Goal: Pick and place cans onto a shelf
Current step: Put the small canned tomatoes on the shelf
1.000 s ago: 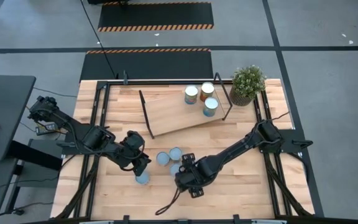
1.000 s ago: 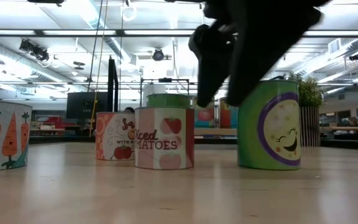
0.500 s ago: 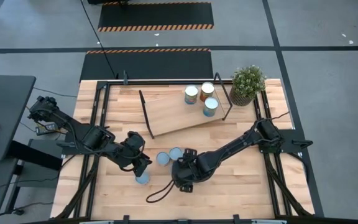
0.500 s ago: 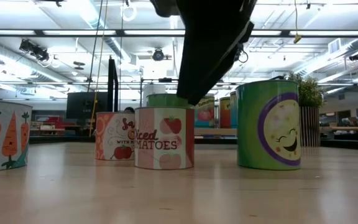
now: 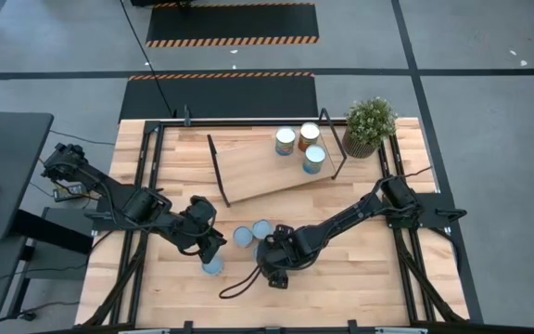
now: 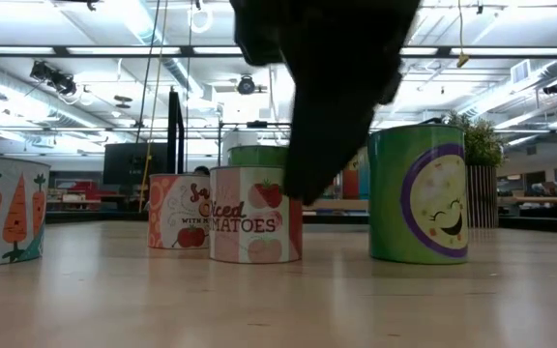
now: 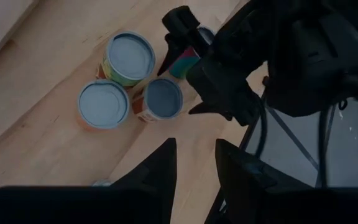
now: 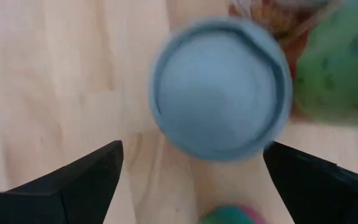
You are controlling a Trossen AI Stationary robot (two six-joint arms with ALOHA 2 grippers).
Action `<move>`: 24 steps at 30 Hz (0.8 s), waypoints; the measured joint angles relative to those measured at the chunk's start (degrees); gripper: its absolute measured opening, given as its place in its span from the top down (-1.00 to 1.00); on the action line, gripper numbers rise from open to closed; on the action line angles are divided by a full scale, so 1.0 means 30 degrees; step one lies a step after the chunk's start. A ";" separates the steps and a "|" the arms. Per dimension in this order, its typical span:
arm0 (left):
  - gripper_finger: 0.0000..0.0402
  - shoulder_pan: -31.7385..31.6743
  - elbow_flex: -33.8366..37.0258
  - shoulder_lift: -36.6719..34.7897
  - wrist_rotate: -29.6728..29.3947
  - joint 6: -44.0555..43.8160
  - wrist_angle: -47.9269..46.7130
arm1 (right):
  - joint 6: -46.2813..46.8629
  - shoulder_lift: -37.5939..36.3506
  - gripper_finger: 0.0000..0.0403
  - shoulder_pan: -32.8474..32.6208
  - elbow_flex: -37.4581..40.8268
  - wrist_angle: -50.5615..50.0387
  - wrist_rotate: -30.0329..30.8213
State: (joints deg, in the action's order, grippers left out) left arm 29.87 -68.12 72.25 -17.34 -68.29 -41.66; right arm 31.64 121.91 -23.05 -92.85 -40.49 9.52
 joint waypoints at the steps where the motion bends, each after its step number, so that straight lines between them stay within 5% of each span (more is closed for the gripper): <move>1: 0.42 0.0000 -0.0002 0.0000 0.0000 0.0000 -0.0003 | -0.0037 -0.0007 -0.98 0.0030 0.0081 0.0390 0.0044; 16: 0.42 0.0000 -0.0001 0.0000 0.0000 0.0015 -0.0032 | -0.0650 -0.0012 -0.97 0.1007 0.0170 0.2253 0.0777; 24: 0.42 -0.0006 0.0000 0.0000 -0.0285 0.0137 -0.0034 | -0.1850 0.0217 -0.76 0.1353 0.0163 0.2427 0.0388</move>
State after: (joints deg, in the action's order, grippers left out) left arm 29.85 -68.12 72.25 -18.20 -67.88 -41.76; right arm 26.09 122.56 -18.99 -92.36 -33.21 10.68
